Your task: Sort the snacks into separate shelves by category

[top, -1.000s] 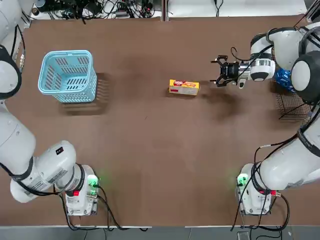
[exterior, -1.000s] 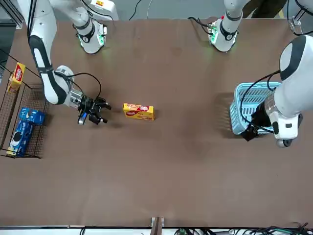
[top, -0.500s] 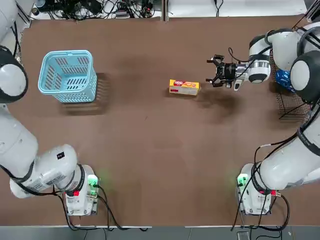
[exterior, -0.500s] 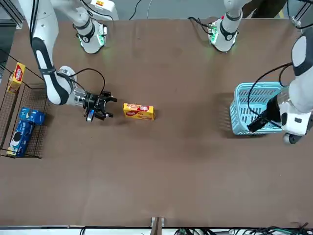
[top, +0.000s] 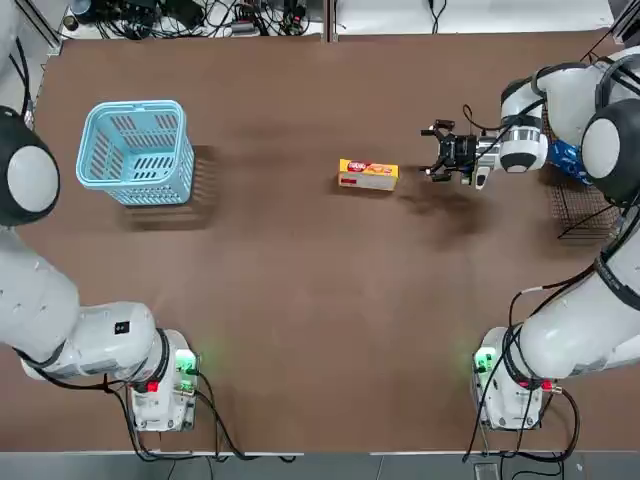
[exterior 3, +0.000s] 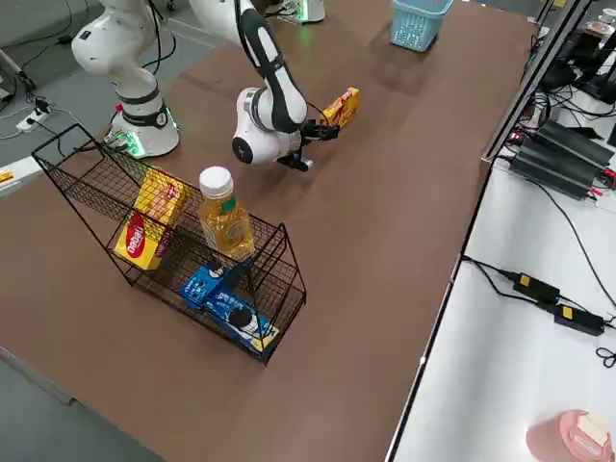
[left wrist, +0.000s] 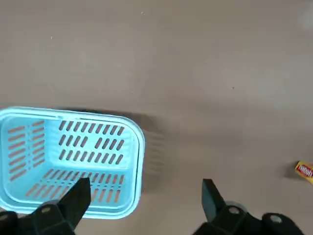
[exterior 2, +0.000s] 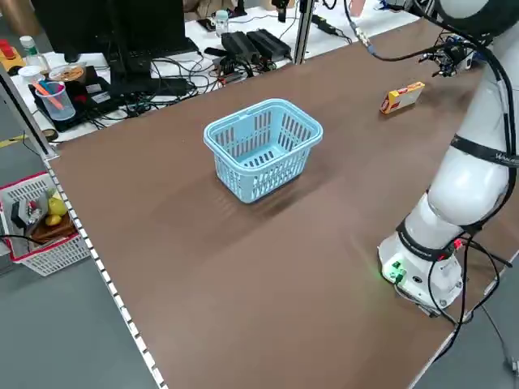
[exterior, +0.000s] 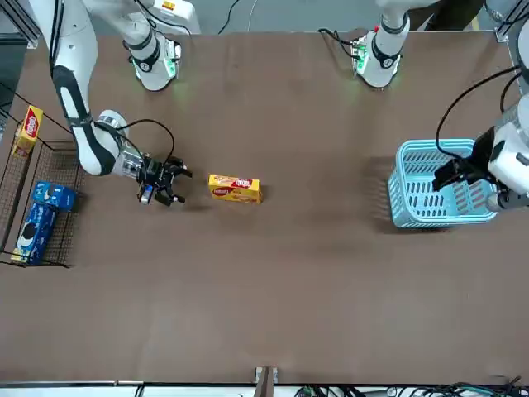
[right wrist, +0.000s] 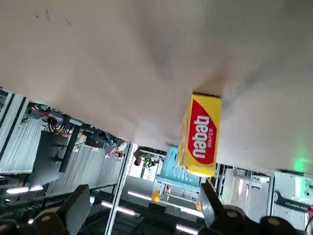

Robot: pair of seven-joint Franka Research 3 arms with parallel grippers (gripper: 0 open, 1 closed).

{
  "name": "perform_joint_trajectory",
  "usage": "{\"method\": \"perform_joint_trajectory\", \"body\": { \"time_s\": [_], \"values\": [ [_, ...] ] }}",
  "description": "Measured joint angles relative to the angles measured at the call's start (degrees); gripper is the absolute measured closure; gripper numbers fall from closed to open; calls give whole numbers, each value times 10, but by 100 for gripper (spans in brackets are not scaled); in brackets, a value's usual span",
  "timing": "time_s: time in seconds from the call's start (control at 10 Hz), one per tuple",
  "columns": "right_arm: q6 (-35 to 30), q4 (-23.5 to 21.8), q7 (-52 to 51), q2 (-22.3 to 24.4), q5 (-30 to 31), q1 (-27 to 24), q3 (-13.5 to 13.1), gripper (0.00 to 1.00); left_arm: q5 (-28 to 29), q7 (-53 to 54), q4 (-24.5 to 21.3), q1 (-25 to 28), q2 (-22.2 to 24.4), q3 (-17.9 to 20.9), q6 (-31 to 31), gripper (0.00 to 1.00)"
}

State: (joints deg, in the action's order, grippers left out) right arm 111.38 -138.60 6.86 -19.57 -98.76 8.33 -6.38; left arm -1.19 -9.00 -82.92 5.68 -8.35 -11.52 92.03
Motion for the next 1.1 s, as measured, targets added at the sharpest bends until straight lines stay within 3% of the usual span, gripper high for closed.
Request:
{"method": "perform_joint_trajectory", "body": {
  "time_s": [0.4,0.8,1.1],
  "values": [
    [12,-1,-28,-23,-39,20,10,0,0,15,6,-53,21,45,-21,0],
    [24,-1,-30,-38,-65,31,14,0,0,36,5,-96,27,133,-34,0],
    [47,1,-32,-50,-93,33,41,0,0,34,4,-112,16,134,-34,0]
  ]
}}
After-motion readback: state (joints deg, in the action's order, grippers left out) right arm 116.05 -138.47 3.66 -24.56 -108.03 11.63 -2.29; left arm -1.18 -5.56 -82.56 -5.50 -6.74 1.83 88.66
